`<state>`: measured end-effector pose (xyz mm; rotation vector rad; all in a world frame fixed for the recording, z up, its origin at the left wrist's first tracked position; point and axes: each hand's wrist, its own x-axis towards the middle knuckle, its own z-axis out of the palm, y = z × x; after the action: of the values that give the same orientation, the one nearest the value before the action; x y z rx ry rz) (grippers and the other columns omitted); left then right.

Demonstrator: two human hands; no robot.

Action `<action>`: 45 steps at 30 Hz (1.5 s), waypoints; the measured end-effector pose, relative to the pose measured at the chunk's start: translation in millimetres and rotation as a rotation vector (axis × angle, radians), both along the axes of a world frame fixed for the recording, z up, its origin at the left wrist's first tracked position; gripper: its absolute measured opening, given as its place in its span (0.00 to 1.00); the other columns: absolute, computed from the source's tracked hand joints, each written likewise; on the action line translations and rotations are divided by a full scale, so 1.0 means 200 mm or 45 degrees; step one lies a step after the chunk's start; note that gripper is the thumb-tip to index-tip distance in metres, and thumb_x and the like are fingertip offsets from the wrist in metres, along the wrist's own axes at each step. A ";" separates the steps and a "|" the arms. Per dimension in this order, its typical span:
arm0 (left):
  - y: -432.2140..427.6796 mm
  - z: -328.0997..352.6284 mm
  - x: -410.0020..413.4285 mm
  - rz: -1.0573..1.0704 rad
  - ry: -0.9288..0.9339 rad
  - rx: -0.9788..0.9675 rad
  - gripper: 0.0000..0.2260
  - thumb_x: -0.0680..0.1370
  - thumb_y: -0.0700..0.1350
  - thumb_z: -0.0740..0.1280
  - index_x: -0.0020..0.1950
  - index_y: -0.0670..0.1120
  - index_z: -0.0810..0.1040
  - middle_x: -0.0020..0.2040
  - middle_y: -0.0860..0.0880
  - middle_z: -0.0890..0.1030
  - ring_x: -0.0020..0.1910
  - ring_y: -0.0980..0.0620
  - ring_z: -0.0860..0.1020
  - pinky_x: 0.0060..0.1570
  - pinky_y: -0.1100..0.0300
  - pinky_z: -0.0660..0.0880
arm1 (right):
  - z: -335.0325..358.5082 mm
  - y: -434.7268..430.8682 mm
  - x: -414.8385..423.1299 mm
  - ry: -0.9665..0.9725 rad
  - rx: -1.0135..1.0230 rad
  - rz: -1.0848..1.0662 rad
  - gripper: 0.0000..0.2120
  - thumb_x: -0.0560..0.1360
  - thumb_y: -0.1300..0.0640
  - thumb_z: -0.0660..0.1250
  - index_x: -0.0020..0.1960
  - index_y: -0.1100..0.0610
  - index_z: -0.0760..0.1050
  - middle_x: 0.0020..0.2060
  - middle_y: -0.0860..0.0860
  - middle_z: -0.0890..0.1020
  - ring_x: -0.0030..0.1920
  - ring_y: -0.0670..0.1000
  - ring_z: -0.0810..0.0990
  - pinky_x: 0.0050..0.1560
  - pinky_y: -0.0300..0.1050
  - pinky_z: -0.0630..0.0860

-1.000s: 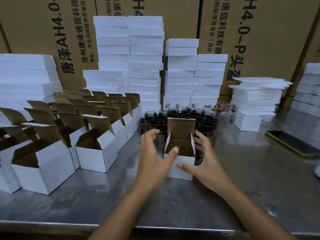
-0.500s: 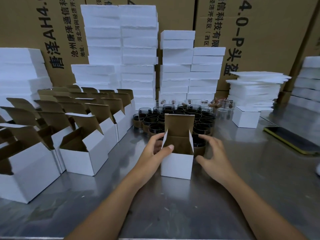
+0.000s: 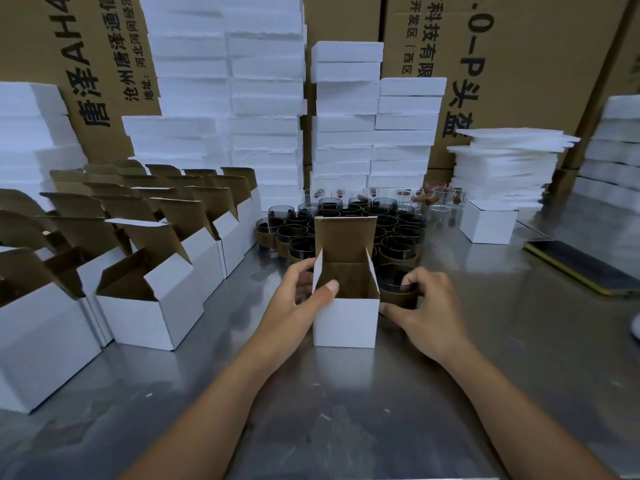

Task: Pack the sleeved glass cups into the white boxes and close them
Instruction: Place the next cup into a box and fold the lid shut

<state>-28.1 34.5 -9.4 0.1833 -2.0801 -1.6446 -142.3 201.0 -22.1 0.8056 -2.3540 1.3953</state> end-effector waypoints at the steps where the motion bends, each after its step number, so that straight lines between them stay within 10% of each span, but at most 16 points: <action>1: 0.00 0.00 0.00 0.010 0.004 -0.015 0.27 0.67 0.64 0.64 0.64 0.60 0.65 0.55 0.64 0.72 0.45 0.79 0.71 0.37 0.82 0.68 | 0.00 0.00 0.00 0.000 -0.032 -0.016 0.20 0.63 0.60 0.79 0.37 0.48 0.67 0.45 0.50 0.68 0.42 0.42 0.69 0.39 0.20 0.63; 11: 0.01 0.00 0.04 0.132 -0.017 -0.128 0.40 0.61 0.69 0.63 0.71 0.58 0.62 0.58 0.65 0.71 0.56 0.71 0.70 0.52 0.72 0.65 | 0.07 0.05 0.11 0.069 -0.411 0.011 0.22 0.64 0.59 0.78 0.50 0.45 0.71 0.53 0.50 0.75 0.49 0.38 0.74 0.44 0.24 0.69; 15: 0.04 -0.01 0.07 0.335 0.142 -0.203 0.30 0.67 0.69 0.66 0.64 0.57 0.64 0.57 0.63 0.70 0.58 0.65 0.70 0.54 0.71 0.66 | 0.10 0.04 0.18 0.074 -0.614 0.074 0.31 0.63 0.61 0.79 0.56 0.40 0.66 0.52 0.42 0.74 0.50 0.33 0.74 0.42 0.21 0.69; 21: 0.11 -0.01 0.12 0.445 0.563 -0.620 0.02 0.75 0.53 0.60 0.47 0.58 0.68 0.40 0.55 0.74 0.38 0.55 0.73 0.34 0.63 0.71 | 0.08 0.03 0.22 -0.034 -0.743 0.129 0.32 0.63 0.59 0.78 0.62 0.47 0.67 0.53 0.40 0.74 0.48 0.29 0.75 0.40 0.21 0.70; 24: 0.14 -0.03 0.12 0.173 0.494 -0.691 0.06 0.77 0.52 0.59 0.42 0.54 0.73 0.33 0.52 0.75 0.29 0.55 0.73 0.30 0.54 0.71 | 0.08 0.03 0.21 -0.104 -0.790 0.158 0.30 0.65 0.62 0.77 0.61 0.49 0.69 0.50 0.41 0.77 0.45 0.31 0.78 0.39 0.23 0.72; 33: 0.19 0.02 0.11 -0.338 0.065 0.051 0.18 0.73 0.59 0.63 0.58 0.51 0.76 0.48 0.51 0.84 0.40 0.46 0.83 0.40 0.59 0.80 | 0.10 0.05 0.25 -0.284 -0.847 0.436 0.25 0.63 0.59 0.73 0.59 0.49 0.73 0.53 0.51 0.80 0.51 0.41 0.80 0.47 0.33 0.77; 45: 0.17 0.05 0.13 -0.425 0.057 0.243 0.20 0.71 0.51 0.70 0.59 0.43 0.74 0.49 0.43 0.84 0.42 0.43 0.84 0.39 0.57 0.80 | 0.11 0.05 0.28 -0.493 -0.794 0.654 0.24 0.60 0.45 0.68 0.52 0.58 0.79 0.42 0.51 0.84 0.44 0.48 0.81 0.44 0.38 0.76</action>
<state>-1.4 68.9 1.5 -0.1469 -1.9998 -2.0234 -86.2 210.4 -0.9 1.0474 -1.7887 2.5158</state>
